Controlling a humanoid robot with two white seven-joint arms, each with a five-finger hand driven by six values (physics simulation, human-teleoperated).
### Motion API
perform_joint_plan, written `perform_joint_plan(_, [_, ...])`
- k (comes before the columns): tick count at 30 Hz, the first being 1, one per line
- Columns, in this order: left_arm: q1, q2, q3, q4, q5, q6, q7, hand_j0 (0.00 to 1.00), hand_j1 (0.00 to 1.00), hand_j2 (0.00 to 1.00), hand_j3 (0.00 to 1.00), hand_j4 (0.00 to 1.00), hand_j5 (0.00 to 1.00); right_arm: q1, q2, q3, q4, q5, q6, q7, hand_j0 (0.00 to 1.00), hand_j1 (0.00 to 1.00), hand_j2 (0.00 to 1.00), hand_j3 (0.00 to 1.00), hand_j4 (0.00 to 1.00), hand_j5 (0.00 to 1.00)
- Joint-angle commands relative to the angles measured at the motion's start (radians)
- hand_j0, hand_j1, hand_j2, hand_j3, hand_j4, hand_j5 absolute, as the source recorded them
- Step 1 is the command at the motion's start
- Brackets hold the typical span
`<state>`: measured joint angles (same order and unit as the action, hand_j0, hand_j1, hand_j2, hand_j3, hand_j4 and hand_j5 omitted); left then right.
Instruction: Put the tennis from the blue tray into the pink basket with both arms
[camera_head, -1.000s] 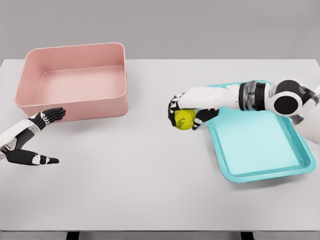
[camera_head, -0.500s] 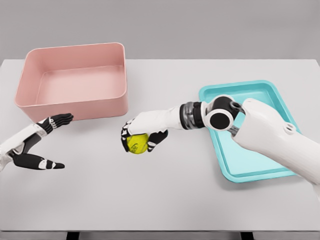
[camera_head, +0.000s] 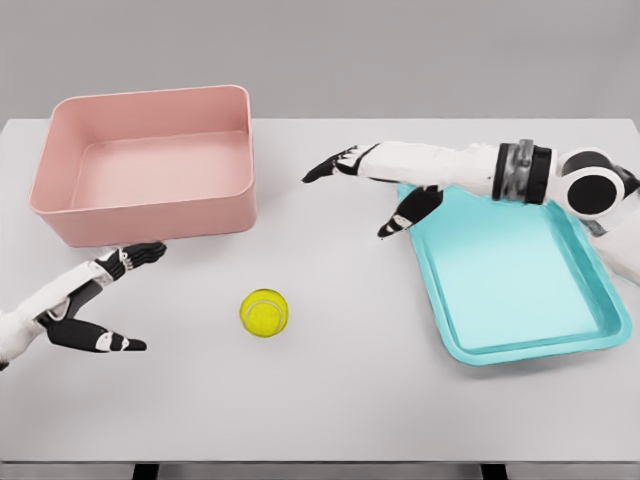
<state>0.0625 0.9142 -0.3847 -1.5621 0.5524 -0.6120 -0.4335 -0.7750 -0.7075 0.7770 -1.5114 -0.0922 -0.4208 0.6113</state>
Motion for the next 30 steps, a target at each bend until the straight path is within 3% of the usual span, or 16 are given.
perform_joint_plan(1, [0.0,-0.031,-0.008,-0.01,-0.029,0.001,0.001,1.0,1.0,1.0,1.0,1.0,1.0,0.0,-0.15,-0.142,-0.004,-0.089,-0.072,0.0,1.0,1.0,1.0,1.0,1.0,1.0])
perform_joint_plan(3, [0.0,-0.08,-0.008,-0.019,-0.084,0.001,0.002,1.0,1.0,1.0,1.0,1.0,1.0,0.132,-0.202,-0.274,-0.018,-0.089,-0.088,0.0,1.0,1.0,1.0,1.0,1.0,1.0])
perform_joint_plan(6, [-0.006,-0.117,-0.011,-0.024,-0.094,0.001,0.001,1.0,1.0,1.0,1.0,1.0,1.0,0.183,-0.256,-0.303,-0.058,-0.113,-0.113,0.0,1.0,1.0,1.0,1.0,1.0,1.0])
perform_joint_plan(9, [-0.009,-0.158,-0.016,-0.033,-0.134,0.001,0.001,1.0,1.0,1.0,1.0,1.0,1.0,0.197,-0.276,-0.303,-0.084,-0.211,-0.112,0.0,1.0,1.0,1.0,1.0,1.0,1.0])
perform_joint_plan(16, [-0.015,-0.195,-0.014,-0.084,-0.131,0.015,0.004,1.0,1.0,1.0,1.0,1.0,1.0,0.266,-0.277,-0.328,-0.087,-0.204,-0.13,0.0,1.0,1.0,1.0,1.0,1.0,1.0])
perform_joint_plan(22, [-0.032,-0.196,-0.011,-0.125,-0.097,0.247,0.005,1.0,1.0,1.0,1.0,1.0,1.0,0.273,-0.271,-0.327,-0.078,-0.205,-0.147,0.0,1.0,1.0,1.0,1.0,1.0,1.0])
perform_joint_plan(30, [-0.043,-0.229,-0.016,-0.127,-0.111,0.362,0.005,1.0,1.0,1.0,1.0,1.0,1.0,0.307,-0.262,-0.328,-0.072,-0.202,-0.168,0.0,1.0,1.0,1.0,1.0,1.0,1.0])
